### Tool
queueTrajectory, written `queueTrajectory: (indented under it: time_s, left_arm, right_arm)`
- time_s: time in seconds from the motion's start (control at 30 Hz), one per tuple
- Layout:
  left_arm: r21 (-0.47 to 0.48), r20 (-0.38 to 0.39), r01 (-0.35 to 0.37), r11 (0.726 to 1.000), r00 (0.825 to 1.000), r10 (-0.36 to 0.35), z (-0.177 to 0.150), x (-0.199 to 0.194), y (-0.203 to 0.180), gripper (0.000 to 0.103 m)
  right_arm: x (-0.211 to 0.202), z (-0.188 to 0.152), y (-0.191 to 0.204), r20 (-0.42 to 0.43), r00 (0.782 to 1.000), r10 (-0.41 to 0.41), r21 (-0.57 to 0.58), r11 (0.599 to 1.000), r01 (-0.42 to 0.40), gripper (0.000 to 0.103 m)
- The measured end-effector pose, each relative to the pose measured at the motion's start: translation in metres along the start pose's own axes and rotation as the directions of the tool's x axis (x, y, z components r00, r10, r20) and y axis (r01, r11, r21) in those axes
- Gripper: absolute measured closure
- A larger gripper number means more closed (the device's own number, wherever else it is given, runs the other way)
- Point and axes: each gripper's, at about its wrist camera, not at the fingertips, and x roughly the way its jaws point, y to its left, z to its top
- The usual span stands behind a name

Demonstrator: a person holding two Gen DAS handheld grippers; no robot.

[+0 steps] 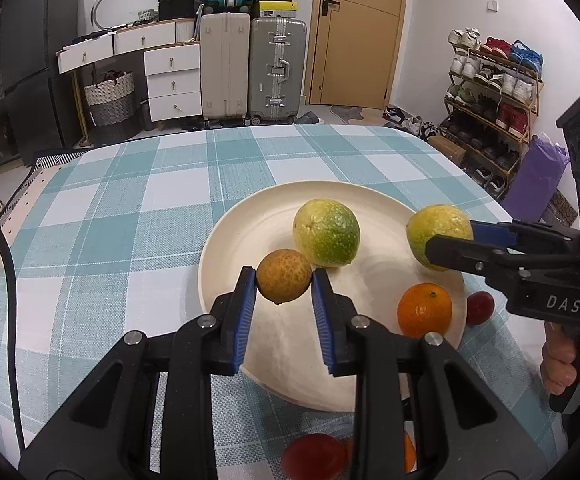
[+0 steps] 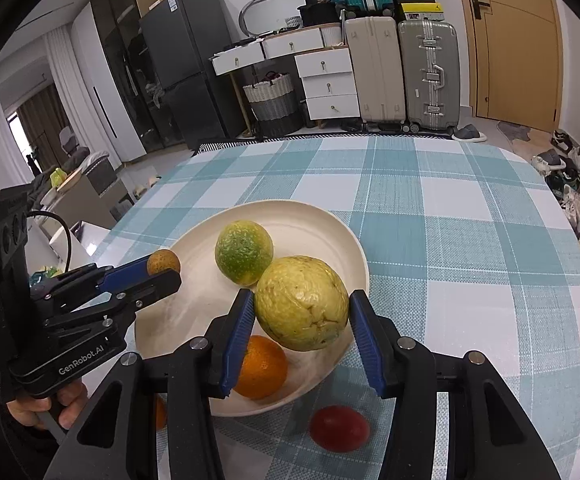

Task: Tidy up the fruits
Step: 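Lower the brown fruit onto the plate and open the left gripper while the right releases the guava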

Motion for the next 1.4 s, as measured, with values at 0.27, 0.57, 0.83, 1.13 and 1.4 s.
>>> queueTrajectory:
  time_s: [0.27, 0.57, 0.83, 1.13, 1.4]
  left_arm:
    - [0.004, -0.012, 0.003, 1.0, 1.0, -0.003, -0.002, 0.002, -0.001, 0.077]
    - [0.017, -0.032, 0.018, 1.0, 0.999, -0.017, -0.006, 0.003, -0.005, 0.077]
    - [0.003, -0.009, 0.037, 0.999, 0.999, -0.037, -0.007, -0.008, -0.002, 0.077]
    - [-0.004, 0.042, 0.004, 1.0, 0.999, -0.004, -0.012, -0.041, 0.0, 0.02]
    - [-0.001, 0.077, -0.028, 1.0, 0.997, 0.028, -0.022, -0.079, 0.0, 0.001]
  right_arm:
    - [0.011, 0.0, 0.001, -0.034, 0.999, 0.019, 0.019, 1.0, -0.018, 0.053]
    - [0.015, -0.001, 0.0, -0.04, 0.999, -0.004, 0.032, 0.999, 0.005, 0.053]
    - [-0.004, -0.001, -0.001, 0.003, 1.0, -0.025, 0.032, 0.999, 0.025, 0.051]
    - [-0.031, -0.018, -0.008, 0.0, 0.998, -0.06, 0.031, 0.998, 0.06, 0.021]
    - [-0.05, -0.024, -0.003, -0.01, 0.998, -0.062, 0.034, 0.998, 0.062, 0.0]
